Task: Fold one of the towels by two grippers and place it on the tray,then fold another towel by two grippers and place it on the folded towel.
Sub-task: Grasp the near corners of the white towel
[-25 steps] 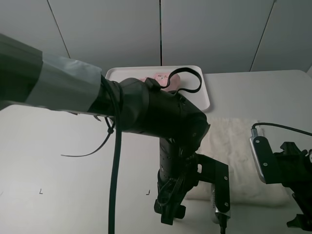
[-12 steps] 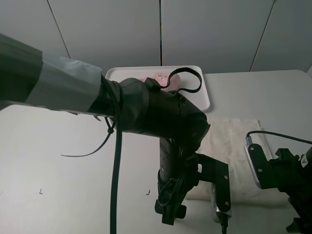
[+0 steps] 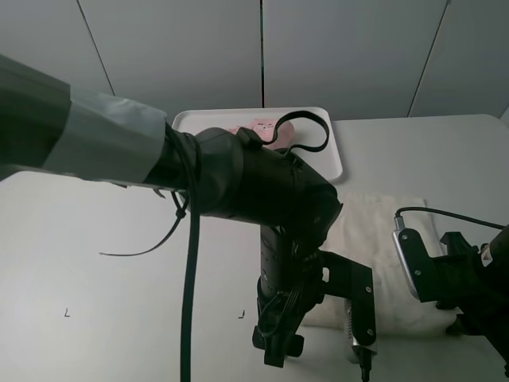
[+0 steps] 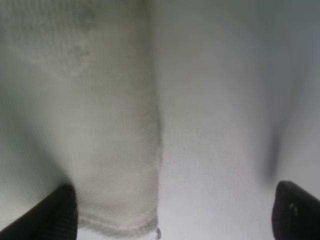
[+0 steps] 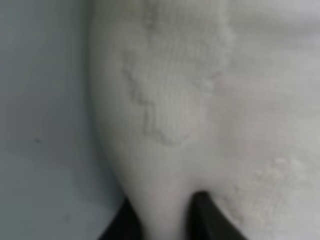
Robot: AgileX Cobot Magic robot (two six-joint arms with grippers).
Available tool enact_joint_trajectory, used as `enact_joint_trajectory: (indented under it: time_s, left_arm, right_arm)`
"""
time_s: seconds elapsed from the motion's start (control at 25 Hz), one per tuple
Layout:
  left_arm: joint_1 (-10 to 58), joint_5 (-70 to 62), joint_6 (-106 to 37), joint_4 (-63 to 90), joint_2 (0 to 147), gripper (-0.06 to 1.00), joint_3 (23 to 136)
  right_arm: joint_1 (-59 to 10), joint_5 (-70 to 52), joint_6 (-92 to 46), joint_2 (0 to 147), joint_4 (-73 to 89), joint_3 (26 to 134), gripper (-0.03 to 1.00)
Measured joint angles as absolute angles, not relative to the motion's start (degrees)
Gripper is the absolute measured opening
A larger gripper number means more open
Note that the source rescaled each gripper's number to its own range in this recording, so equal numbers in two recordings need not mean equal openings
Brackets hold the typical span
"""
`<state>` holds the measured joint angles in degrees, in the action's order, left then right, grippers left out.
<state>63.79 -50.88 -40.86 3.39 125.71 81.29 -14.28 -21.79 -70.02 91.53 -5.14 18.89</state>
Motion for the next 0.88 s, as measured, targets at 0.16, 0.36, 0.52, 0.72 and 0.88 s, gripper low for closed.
enact_joint_trajectory:
  time_s: [0.16, 0.36, 0.52, 0.72, 0.88]
  left_arm:
    - [63.8, -50.8, -40.9, 3.4, 125.7, 1.0, 81.3]
    - [63.8, -50.2, -40.2, 3.4, 125.7, 1.0, 81.3]
    - [63.8, -49.1, -38.9, 3.4, 125.7, 1.0, 81.3]
    - [63.8, -47.9, -37.7, 3.4, 125.8, 1.0, 81.3]
    - [63.8, -47.5, -36.4, 1.8, 125.9, 0.88, 81.3]
  right_arm:
    - [-14.3, -20.6, -70.0, 92.0, -5.5, 19.0, 0.02]
    - [-14.3, -20.6, -70.0, 92.1, -6.3, 19.0, 0.02]
    - [-14.3, -20.6, -70.0, 92.1, -6.3, 19.0, 0.02]
    - [-14.3, -20.6, -69.6, 92.1, -6.3, 19.0, 0.02]
    - [-14.3, -20.6, -69.6, 92.1, -6.3, 19.0, 0.02]
